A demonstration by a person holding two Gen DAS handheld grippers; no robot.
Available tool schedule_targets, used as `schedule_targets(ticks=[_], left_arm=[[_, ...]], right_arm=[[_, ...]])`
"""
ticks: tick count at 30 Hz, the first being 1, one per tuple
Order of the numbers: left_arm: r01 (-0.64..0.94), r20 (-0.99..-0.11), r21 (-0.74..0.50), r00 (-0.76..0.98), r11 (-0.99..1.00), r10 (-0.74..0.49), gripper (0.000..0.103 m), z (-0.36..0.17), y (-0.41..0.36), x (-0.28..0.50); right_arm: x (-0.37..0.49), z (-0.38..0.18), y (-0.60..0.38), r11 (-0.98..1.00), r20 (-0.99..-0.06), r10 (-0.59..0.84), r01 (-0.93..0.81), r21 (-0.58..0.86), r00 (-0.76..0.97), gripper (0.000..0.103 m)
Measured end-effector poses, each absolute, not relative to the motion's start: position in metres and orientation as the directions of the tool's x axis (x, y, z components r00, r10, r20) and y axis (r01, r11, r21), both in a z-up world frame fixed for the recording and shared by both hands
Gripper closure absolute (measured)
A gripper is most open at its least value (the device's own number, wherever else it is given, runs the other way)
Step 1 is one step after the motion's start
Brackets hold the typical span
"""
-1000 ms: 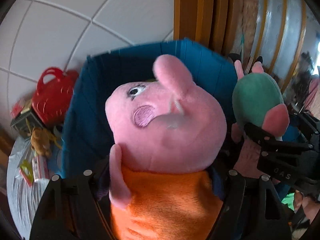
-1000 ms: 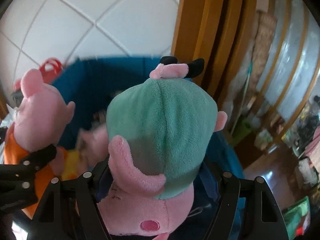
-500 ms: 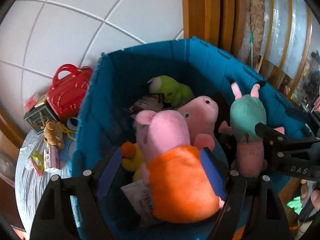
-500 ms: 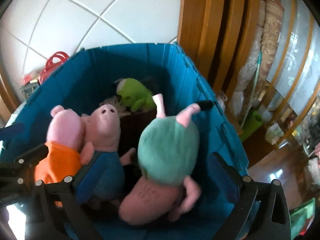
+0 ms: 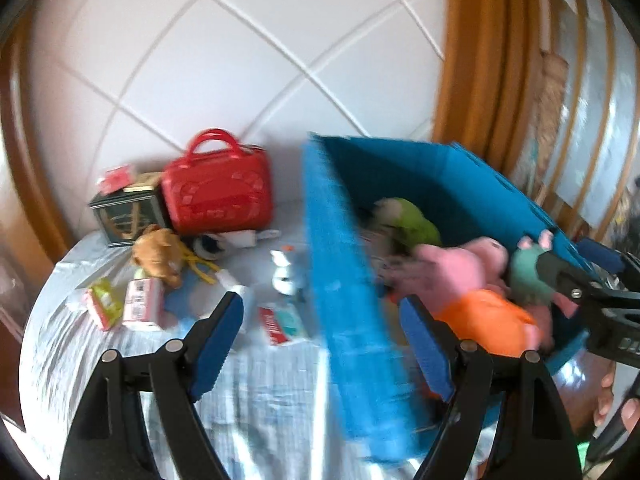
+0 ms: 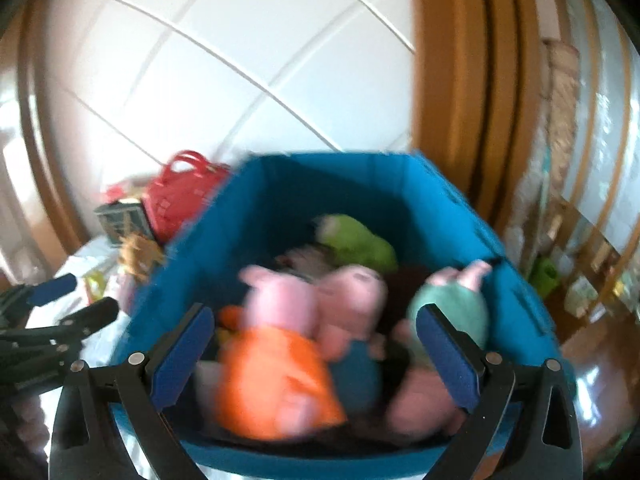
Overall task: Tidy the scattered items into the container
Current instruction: 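Return both grippers to the table toward the packaged goods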
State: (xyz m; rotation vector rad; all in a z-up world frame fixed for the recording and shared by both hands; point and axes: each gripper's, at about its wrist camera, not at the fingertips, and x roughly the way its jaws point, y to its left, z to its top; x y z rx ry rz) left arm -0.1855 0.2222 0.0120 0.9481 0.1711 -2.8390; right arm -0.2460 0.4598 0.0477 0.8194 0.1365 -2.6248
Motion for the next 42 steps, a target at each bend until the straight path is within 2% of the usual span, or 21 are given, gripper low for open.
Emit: schedule_targets(ticks=[4, 9, 18, 29, 37, 42], left_arm=[[0.253, -0.583, -0.093, -0.798, -0.963, -0.153, 0.022, 0.001, 0.136, -0.163], [0.321, -0.627, -0.071, -0.751, -0.945, -0.208, 0.022, -0.03, 0.015, -0.143], [0.449, -0.755, -0.027, -0.594, -0.893, -0.276, 0.022, -0.098, -0.148, -0.124], [0.553, -0.839, -0.053, -0.476, -0.831, -0.263, 0.022, -0.199, -0.241, -0.155], [0.54, -0.863, -0.096, -0.464, -0.836, -0.2, 0.022, -0.271, -0.27, -0.241], [0.525, -0.886, -0.075, -0.425, -0.848, -0.185, 0.022, -0.309, -0.28, -0.275]], right_arm=[[-0.222, 0.061, 0.385, -0.898, -0.507, -0.388, 0.438, 0.022, -0.77, 0.0], [-0.202, 0.054, 0.272, -0.875, -0.473, -0.442, 0.481, 0.044, -0.762, 0.0], [-0.219, -0.017, 0.108, -0.857, -0.613, -0.464, 0.499, 0.128, -0.639, 0.0], [-0.264, -0.139, -0.014, -0.824, -0.79, -0.419, 0.553, 0.122, -0.449, 0.0], [-0.304, -0.209, -0.066, -0.82, -0.837, -0.378, 0.562, 0.106, -0.395, 0.0], [-0.334, -0.236, -0.092, -0.843, -0.853, -0.349, 0.527, 0.105, -0.388, 0.0]])
